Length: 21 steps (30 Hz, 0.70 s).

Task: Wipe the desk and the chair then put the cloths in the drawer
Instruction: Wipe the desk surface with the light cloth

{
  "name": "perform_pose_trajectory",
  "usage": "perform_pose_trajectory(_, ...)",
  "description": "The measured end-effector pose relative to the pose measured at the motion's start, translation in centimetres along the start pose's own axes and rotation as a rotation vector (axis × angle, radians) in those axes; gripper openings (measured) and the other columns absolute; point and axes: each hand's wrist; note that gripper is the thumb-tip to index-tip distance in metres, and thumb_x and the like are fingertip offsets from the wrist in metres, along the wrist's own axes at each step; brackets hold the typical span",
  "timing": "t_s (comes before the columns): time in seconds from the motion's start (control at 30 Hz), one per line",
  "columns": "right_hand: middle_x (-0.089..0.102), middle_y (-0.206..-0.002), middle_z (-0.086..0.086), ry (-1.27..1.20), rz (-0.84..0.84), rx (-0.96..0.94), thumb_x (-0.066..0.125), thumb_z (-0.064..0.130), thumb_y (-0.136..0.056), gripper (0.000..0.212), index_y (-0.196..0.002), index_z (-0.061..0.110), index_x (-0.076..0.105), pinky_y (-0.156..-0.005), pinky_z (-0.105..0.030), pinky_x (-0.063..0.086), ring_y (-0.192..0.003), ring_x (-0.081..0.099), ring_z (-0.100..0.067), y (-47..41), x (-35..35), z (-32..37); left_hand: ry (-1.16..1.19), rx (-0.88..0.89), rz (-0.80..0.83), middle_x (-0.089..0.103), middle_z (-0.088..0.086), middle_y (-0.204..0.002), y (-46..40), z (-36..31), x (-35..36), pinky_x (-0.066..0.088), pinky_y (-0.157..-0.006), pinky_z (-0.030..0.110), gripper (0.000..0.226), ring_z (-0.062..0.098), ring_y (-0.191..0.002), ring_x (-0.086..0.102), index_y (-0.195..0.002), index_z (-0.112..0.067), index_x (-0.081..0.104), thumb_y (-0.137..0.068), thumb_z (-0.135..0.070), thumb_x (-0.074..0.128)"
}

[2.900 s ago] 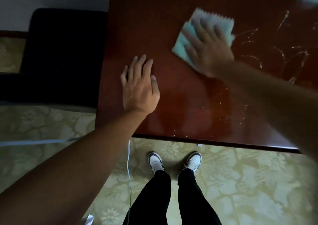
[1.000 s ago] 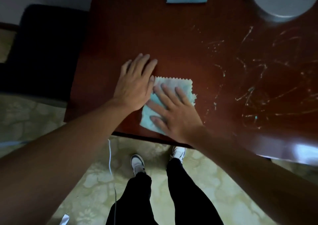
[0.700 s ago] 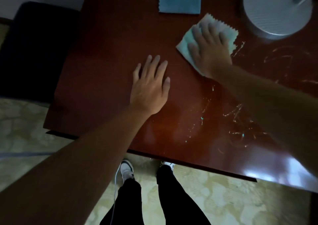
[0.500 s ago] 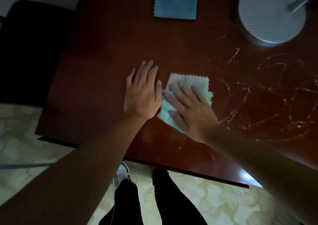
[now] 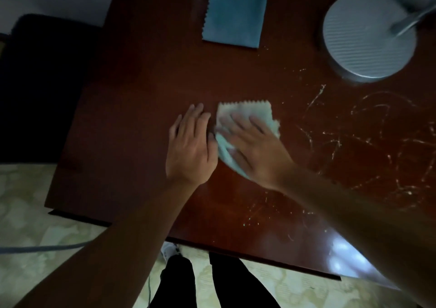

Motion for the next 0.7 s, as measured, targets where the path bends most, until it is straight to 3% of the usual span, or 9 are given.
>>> perform_pose_trajectory(0.07,0.030,-0.158,-0.006,-0.053,-0.025,-0.023,0.038,0.026,-0.103,0.047,-0.149,0.013,0.037,-0.120,-0.049,0.021,-0.149,0.020,-0.023,1.7,-0.8,-1.1,-0.010,0.002,-0.006,0.049,0.012,-0.146,-0.1,0.0,0.1,0.026,-0.117,0.044,0.043,0.025,-0.141,0.037,-0.130,-0.005,0.054,-0.096,-0.028,0.040)
perform_pose_trajectory(0.17,0.038,-0.153,-0.017,-0.203,-0.218,0.215,0.038,0.022,-0.103,0.048,-0.147,0.002,0.037,-0.117,-0.052,0.027,-0.144,0.031,-0.032,-1.2,-3.4,-5.6,-0.020,-0.011,0.004,0.048,0.012,-0.146,-0.2,0.1,0.1,0.025,-0.117,0.043,0.044,0.024,-0.142,0.036,-0.131,-0.006,0.054,-0.096,-0.031,0.040)
perform_pose_trajectory(0.23,0.034,-0.156,-0.012,-0.211,-0.286,0.382,0.033,0.026,-0.106,0.049,-0.150,0.006,0.031,-0.120,-0.045,0.021,-0.147,0.025,-0.027,-4.3,-5.5,-10.1,-0.026,-0.013,0.026,0.047,0.011,-0.147,-0.2,0.1,0.2,0.024,-0.118,0.043,0.045,0.024,-0.143,0.034,-0.132,-0.006,0.053,-0.098,-0.032,0.038)
perform_pose_trajectory(0.33,0.026,-0.160,-0.012,-0.133,-0.190,0.453,0.027,0.029,-0.107,0.050,-0.152,0.007,0.027,-0.122,-0.038,0.010,-0.149,0.017,-0.025,-7.0,-5.9,-13.9,-0.036,-0.012,0.042,0.045,0.011,-0.148,-0.2,0.1,0.1,0.023,-0.119,0.042,0.046,0.023,-0.144,0.032,-0.133,-0.007,0.051,-0.099,-0.033,0.037)
perform_pose_trajectory(0.47,0.027,-0.156,-0.024,-0.153,-0.143,0.331,0.040,0.014,-0.103,0.048,-0.147,-0.004,0.030,-0.122,-0.042,0.013,-0.147,0.021,-0.036,-3.8,-3.0,-7.6,-0.035,-0.008,0.034,0.047,0.012,-0.147,-0.2,0.0,0.0,0.023,-0.118,0.042,0.044,0.024,-0.143,0.034,-0.132,-0.007,0.053,-0.097,-0.031,0.041)
perform_pose_trajectory(0.57,0.037,-0.153,-0.014,-0.262,-0.112,0.116,0.038,0.020,-0.104,0.046,-0.147,0.004,0.035,-0.121,-0.040,0.021,-0.146,0.028,-0.025,0.7,-1.7,-2.3,-0.041,-0.002,0.027,0.048,0.013,-0.146,-0.2,-0.1,-0.1,0.025,-0.117,0.043,0.044,0.025,-0.141,0.036,-0.131,-0.006,0.054,-0.096,-0.030,0.043)
perform_pose_trajectory(0.67,0.045,-0.149,-0.012,-0.367,-0.226,0.253,0.036,0.025,-0.105,0.047,-0.149,0.010,0.035,-0.112,-0.026,0.037,-0.135,0.042,-0.013,0.1,-3.6,-4.6,-0.042,-0.006,0.024,0.049,0.013,-0.145,-0.2,-0.1,-0.1,0.025,-0.117,0.043,0.044,0.026,-0.141,0.037,-0.131,-0.006,0.054,-0.096,-0.031,0.042)
perform_pose_trajectory(0.7,0.044,-0.149,-0.014,-0.342,-0.291,0.349,0.035,0.026,-0.105,0.048,-0.149,0.009,0.035,-0.112,-0.030,0.038,-0.135,0.043,-0.018,-1.0,-4.3,-6.4,-0.042,-0.009,0.031,0.048,0.012,-0.146,-0.2,-0.1,0.0,0.024,-0.117,0.042,0.044,0.025,-0.142,0.036,-0.131,-0.006,0.054,-0.097,-0.031,0.041)
Point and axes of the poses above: each hand's wrist, its own y-axis away from the middle knuckle, its own x-axis out of the palm, z = x × y
